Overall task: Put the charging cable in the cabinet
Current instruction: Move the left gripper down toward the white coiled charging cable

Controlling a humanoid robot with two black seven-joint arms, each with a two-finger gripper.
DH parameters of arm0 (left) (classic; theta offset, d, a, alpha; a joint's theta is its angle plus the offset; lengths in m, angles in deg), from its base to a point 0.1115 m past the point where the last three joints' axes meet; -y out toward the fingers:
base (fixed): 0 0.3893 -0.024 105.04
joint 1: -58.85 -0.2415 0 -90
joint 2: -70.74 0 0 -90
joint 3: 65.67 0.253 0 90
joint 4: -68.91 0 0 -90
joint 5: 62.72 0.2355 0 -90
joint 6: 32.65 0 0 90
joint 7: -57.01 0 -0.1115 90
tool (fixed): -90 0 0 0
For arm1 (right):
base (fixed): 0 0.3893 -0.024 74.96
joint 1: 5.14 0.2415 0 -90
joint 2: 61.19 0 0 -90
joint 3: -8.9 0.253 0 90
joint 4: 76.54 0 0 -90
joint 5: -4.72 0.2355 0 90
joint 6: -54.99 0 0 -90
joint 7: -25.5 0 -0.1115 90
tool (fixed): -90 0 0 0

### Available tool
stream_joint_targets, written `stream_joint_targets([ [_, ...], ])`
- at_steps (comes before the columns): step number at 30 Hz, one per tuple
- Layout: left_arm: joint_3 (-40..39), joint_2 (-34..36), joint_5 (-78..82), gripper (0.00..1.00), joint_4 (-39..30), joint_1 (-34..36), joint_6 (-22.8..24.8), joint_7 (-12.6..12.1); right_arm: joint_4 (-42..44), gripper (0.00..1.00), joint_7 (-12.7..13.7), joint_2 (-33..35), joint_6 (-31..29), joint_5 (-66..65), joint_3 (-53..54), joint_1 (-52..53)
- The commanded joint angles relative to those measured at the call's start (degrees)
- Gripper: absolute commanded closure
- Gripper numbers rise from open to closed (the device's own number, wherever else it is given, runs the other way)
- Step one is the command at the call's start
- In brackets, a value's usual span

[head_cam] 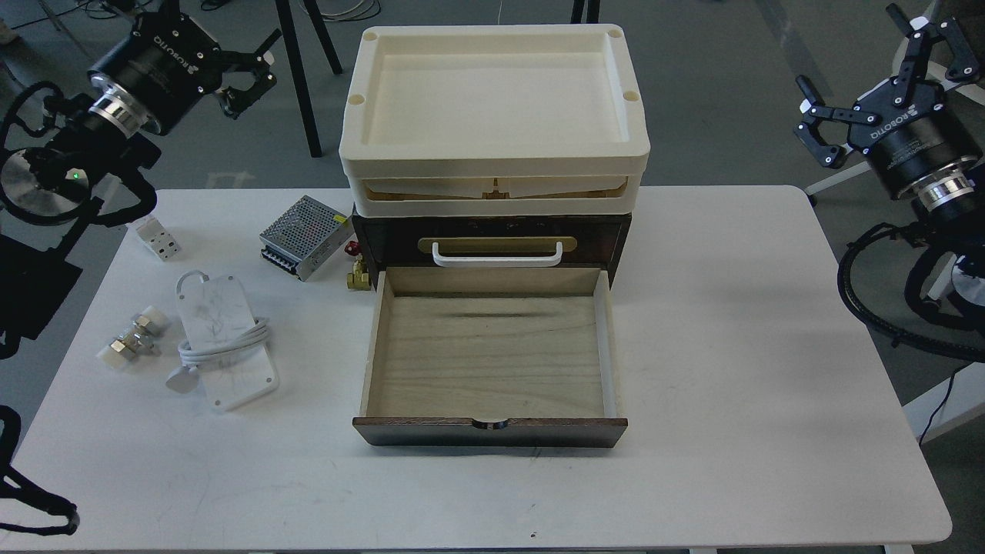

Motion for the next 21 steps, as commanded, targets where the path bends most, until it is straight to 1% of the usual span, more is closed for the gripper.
stream_joint_targets([
  [1, -0.5, 0.52, -0.2, 0.0, 0.78, -1.74, 0.0, 0.22, 0.49, 0.0, 0.01, -0.44, 0.0, -0.08, 0.1, 1.26],
  [4, -0.5, 0.35, -0.64, 0.0, 2.62, -2.54, 0.0, 0.31, 1.1, 0.0, -0.07, -0.52, 0.0, -0.08, 0.19, 1.35],
  [8, -0.5, -0.88, -2.48, 0.0, 9.91, -3.16, 0.0, 0.4, 0.93, 0.0, -0.07, -0.61, 0.0, 0.01, 2.9, 1.27],
  [10, -0.67, -2.54, -2.92, 0.0, 10.36, -3.16, 0.0, 0.48, 0.93, 0.0, -0.07, -0.61, 0.0, 0.09, 3.96, 1.27],
  [11, -1.28, -2.9, -3.19, 0.0, 10.27, -3.25, 0.0, 0.92, 0.93, 0.0, -0.16, -0.61, 0.0, 0.09, 4.32, 1.27],
  [12, -2.68, -2.99, -3.45, 0.0, 10.19, -3.33, 0.0, 2.66, 0.84, 0.0, -0.16, -0.61, 0.0, 0.18, 4.49, 1.27],
  [13, -4.26, -3.08, -3.63, 0.0, 9.75, -3.94, 0.0, 5.29, 0.76, 0.0, -0.08, -0.61, 0.0, 0.27, 4.84, 1.27],
  [14, -5.41, -3.08, -3.71, 0.0, 8.7, -4.73, 0.0, 7.23, 0.67, 0.0, -0.16, -0.61, 0.0, 0.27, 5.11, 1.27],
  [15, -6.81, -2.99, -3.72, 0.0, 6.43, -5.7, 0.0, 8.64, 0.67, 0.0, -0.08, -0.61, 0.0, 0.27, 5.2, 1.18],
  [16, -7.96, -2.82, -3.72, 0.0, 3.62, -6.4, 0.0, 9.27, 0.67, 0.0, -0.16, -0.61, 0.0, 0.27, 5.37, 1.09],
  [18, -11.12, -1.77, -3.72, 0.0, -5.76, -8.33, 0.0, 9.27, 0.67, 0.0, -0.16, -0.44, 0.0, 0.36, 5.46, 0.74],
  [21, -13.42, 2.97, -3.1, 0.0, -20.0, -12.11, 0.0, 9.71, 1.11, 0.0, -0.16, -0.53, 0.0, 0.53, 6.34, 0.57],
])
